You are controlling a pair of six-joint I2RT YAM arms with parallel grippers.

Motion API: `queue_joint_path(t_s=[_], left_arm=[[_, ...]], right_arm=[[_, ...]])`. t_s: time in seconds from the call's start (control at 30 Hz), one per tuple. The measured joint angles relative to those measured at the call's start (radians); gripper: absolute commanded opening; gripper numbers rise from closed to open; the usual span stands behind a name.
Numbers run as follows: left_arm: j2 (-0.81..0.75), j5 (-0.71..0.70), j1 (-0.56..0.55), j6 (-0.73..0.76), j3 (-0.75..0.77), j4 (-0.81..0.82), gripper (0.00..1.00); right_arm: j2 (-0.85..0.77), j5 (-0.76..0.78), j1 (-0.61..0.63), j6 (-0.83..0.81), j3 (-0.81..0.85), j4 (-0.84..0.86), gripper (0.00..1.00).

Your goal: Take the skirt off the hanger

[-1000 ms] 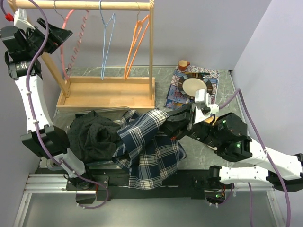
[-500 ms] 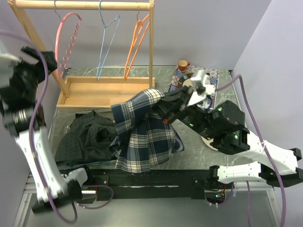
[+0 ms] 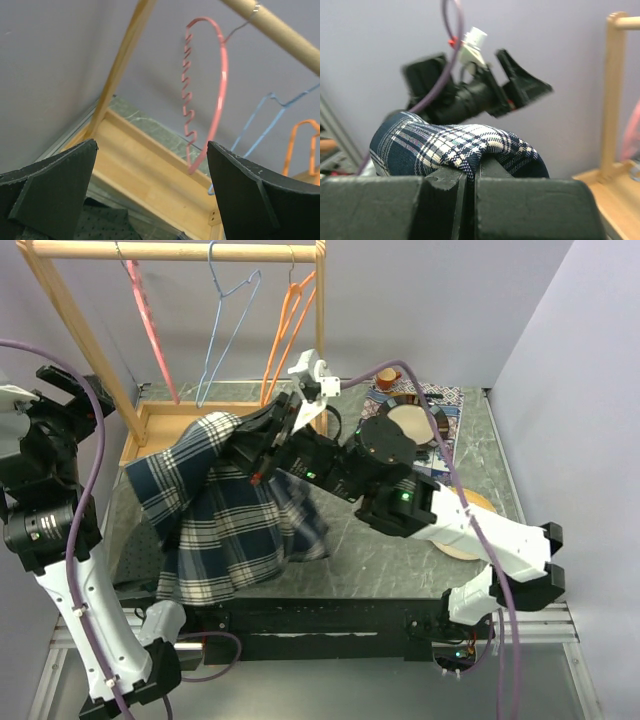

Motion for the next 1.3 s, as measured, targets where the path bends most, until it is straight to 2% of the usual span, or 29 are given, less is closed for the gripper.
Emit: queue_joint_path(t_s=[0.17,0.33,0.43,0.53,0.73,0.93,1.03,1.07,1.13,1.17,1.23,1.27,1.3], left_arm=[[0.049,-0.082,0.0,-0.009,0.095,-0.082,0.97],[0.079,-0.18,0.0,-0.01,0.19,-0.1,0.97],[0.064,-0.195,0.0,-0.011,0.183,-0.088,0.97],[0.022,-0.188,0.0,-0.012,0.1,-0.041,0.97],[0.028,-0.145,0.0,-0.036,0.017,-0.032,0.97],[0.005,-0.151,0.0,-0.112,-0.152,-0.031,0.97],[-0.018,-0.196,-0.008,-0.182,-0.231,-0.042,0.97],[-0.027,-0.205,-0.009,-0.214,-0.252,-0.05,0.97],[-0.041,-0.213,-0.011,-0.269,-0.286,-0.064,0.97],[-0.047,-0.214,-0.011,-0.293,-0.299,-0.074,0.97],[-0.055,-0.219,-0.011,-0.332,-0.327,-0.083,0.97],[-0.061,-0.221,-0.012,-0.35,-0.34,-0.089,0.97],[-0.067,-0.222,-0.013,-0.362,-0.357,-0.095,0.97]], right_arm=[[0.028,-0.044,-0.003,0.086,-0.047,0.163,0.0],[0.027,-0.075,-0.045,0.19,-0.247,0.36,0.0],[0.047,-0.069,-0.096,0.235,-0.423,0.43,0.0],[0.142,-0.063,-0.147,0.277,-0.538,0.478,0.0],[0.425,-0.008,-0.188,0.312,-0.517,0.405,0.0],[0.556,0.039,-0.179,0.32,-0.422,0.318,0.0],[0.58,0.064,-0.172,0.313,-0.354,0.261,0.16],[0.582,0.071,-0.169,0.313,-0.335,0.236,0.29],[0.583,0.081,-0.165,0.307,-0.31,0.196,0.4],[0.583,0.084,-0.164,0.302,-0.299,0.176,0.49],[0.574,0.078,-0.165,0.297,-0.289,0.134,0.59],[0.565,0.072,-0.167,0.294,-0.286,0.107,0.68],[0.554,0.067,-0.169,0.293,-0.282,0.08,0.73]])
